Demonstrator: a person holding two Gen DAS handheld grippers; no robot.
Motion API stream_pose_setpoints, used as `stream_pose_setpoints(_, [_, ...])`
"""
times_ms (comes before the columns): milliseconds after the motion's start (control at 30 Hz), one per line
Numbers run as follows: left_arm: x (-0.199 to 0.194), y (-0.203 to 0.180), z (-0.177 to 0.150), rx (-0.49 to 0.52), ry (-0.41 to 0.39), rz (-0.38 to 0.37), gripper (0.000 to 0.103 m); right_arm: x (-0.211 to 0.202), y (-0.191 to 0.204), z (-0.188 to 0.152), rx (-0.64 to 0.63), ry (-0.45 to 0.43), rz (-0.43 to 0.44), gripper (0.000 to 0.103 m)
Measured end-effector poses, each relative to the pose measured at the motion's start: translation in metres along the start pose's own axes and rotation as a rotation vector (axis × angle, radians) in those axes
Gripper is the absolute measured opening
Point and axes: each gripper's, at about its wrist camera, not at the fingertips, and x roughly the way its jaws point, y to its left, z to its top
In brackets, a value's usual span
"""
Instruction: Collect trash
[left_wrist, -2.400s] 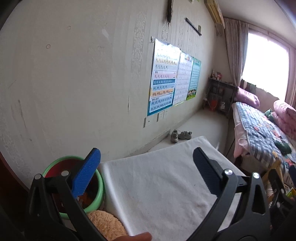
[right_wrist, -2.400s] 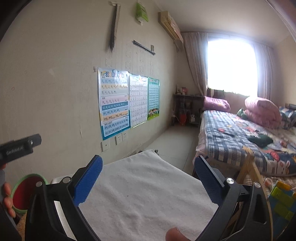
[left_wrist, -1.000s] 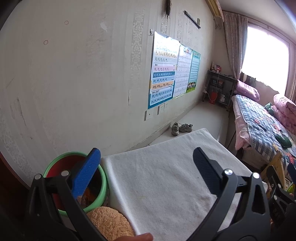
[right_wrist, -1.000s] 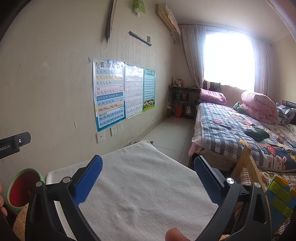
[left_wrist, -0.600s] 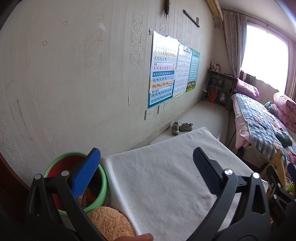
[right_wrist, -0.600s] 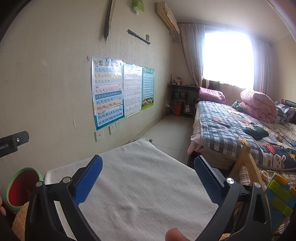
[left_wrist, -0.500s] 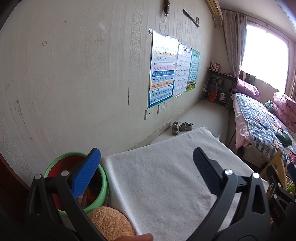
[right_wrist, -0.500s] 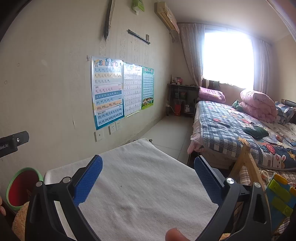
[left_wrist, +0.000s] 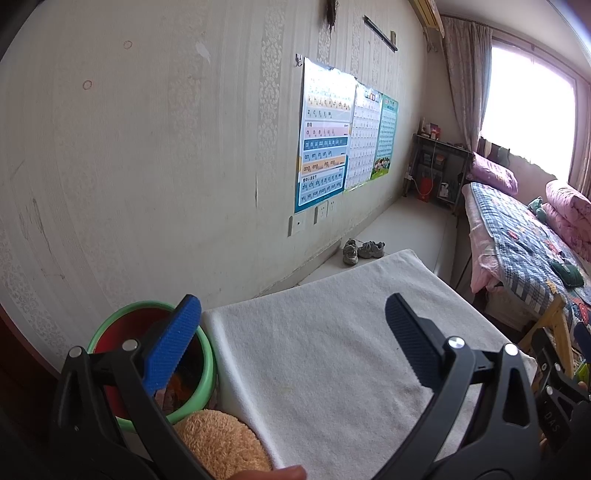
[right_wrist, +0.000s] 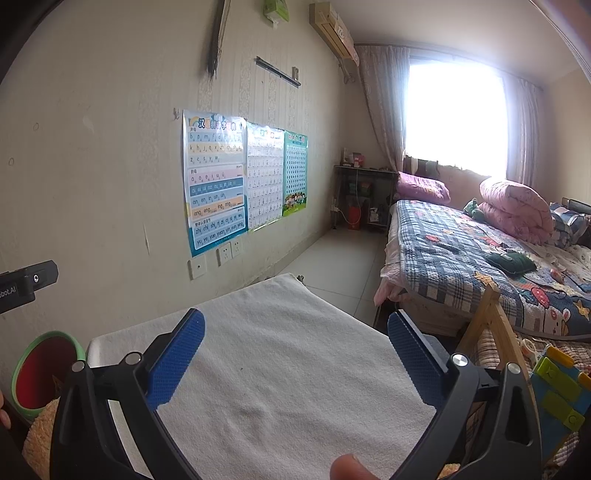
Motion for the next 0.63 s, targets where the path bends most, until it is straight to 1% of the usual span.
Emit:
stream_pose_setpoints(167, [0.003,0.000,-0.002,0.001,0.008,-0.003,0.098,0.002,-0.004,-0.004,-0.002,0.005,0.002,0.096])
stream_pose_setpoints(267, [0.008,-0.001,-0.004,0.003,0.026,-0.018,0.098,0.007,-0.009,-0.008,-0.003,0.020,0.005,0.096])
stream_pose_setpoints(367, [0.020,-0.005,-0.011,-0.004,0.058,-0.047,0.098,0.022,-0.016,-0.017,0.021,0.070,0.023,0.096])
stream_pose_setpoints(433, [0.041,-0.014,-0.025,0.003,0.077,-0.092,0.098,0.043,-0.025,-0.028,0.065,0.128,0.029,0.096])
stream_pose_setpoints(467, [0.052,-0.018,-0.032,0.012,0.086,-0.101,0.098,0.060,-0.030,-0.038,0.082,0.170,0.011,0.096])
stream_pose_setpoints(500, [0.073,-0.026,-0.046,0.031,0.100,-0.103,0.098,0.079,-0.035,-0.049,0.082,0.209,-0.014,0.096])
stream_pose_setpoints(533, [0.084,-0.031,-0.054,0.045,0.107,-0.096,0.098,0.096,-0.038,-0.057,0.072,0.239,-0.036,0.096])
stream_pose_setpoints(567, [0.110,-0.041,-0.069,0.079,0.135,-0.074,0.098,0.113,-0.041,-0.066,0.058,0.266,-0.057,0.096])
stream_pose_setpoints(633, [0.148,-0.054,-0.084,0.106,0.184,-0.065,0.098,0.153,-0.049,-0.084,0.038,0.325,-0.094,0.096])
